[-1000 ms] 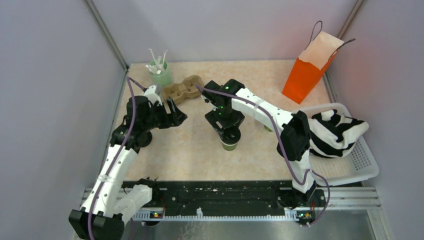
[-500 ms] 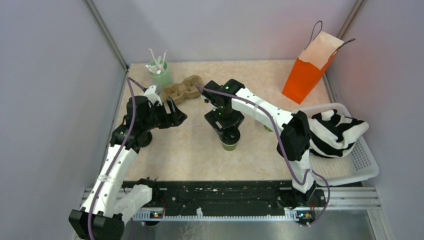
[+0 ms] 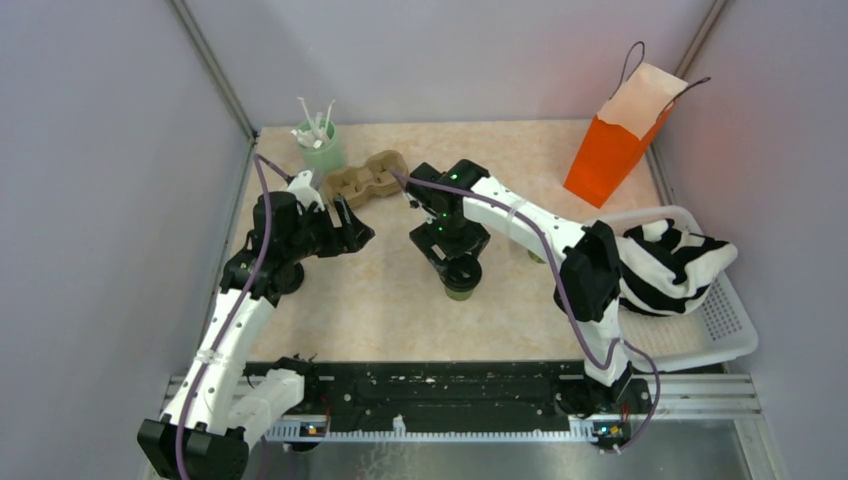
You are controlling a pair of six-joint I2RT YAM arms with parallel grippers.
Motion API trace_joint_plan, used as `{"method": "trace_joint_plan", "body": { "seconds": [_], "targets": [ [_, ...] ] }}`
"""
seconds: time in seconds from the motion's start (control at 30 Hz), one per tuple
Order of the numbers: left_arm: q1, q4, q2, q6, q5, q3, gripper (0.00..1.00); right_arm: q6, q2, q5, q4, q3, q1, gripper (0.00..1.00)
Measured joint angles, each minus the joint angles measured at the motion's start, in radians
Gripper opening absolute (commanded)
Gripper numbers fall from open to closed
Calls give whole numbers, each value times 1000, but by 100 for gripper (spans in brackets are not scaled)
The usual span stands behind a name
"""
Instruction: Pack the takeout coffee
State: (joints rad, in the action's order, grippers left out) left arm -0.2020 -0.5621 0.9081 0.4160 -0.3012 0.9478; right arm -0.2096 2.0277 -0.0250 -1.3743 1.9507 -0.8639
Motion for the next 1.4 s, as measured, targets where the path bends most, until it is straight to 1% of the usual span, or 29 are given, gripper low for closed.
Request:
{"method": "trace_joint_plan", "body": {
  "seconds": [0.23, 0.43, 0.53, 0.6, 0.63, 0.7, 0.77, 0.87, 0.9, 1.0, 1.07, 1.2, 1.3, 1.4],
  "targets": [
    [0, 0, 0, 0, -1, 0, 86, 0, 0, -1, -2, 6, 2, 94],
    [0, 0, 16, -4, -19, 8, 88, 0, -3, -22, -2, 51, 3, 99],
    [0, 1, 52, -5, -48, 26, 92, 0, -26, -34, -3, 54, 3, 98],
    [-5, 7, 83, -3, -85, 32, 92, 0, -69, -27, 12, 39, 10, 93],
    [-13, 16, 103, 0, -110, 33, 92, 1, -111, -13, 39, 4, 20, 91],
    [-45, 37, 153, 9, -165, 35, 91, 0, -220, 51, 123, -122, 62, 88],
    [-95, 56, 230, 25, -230, 45, 90, -3, -351, 152, 223, -296, 148, 87],
    [-161, 99, 370, 61, -342, 61, 87, -35, -526, 360, 419, -579, 361, 84],
    [-179, 118, 418, 85, -382, 63, 84, -54, -564, 447, 495, -670, 441, 83],
    [-209, 161, 510, 143, -455, 63, 80, -93, -586, 634, 650, -837, 556, 82],
    [-221, 177, 554, 167, -476, 64, 80, -108, -577, 729, 723, -905, 568, 80],
    [-245, 177, 620, 188, -494, 79, 76, -109, -571, 847, 815, -956, 565, 76],
    [-266, 175, 649, 189, -490, 95, 71, -107, -565, 893, 863, -970, 565, 68],
    [-280, 173, 655, 193, -484, 103, 65, -105, -544, 910, 884, -970, 562, 67]
  ]
}}
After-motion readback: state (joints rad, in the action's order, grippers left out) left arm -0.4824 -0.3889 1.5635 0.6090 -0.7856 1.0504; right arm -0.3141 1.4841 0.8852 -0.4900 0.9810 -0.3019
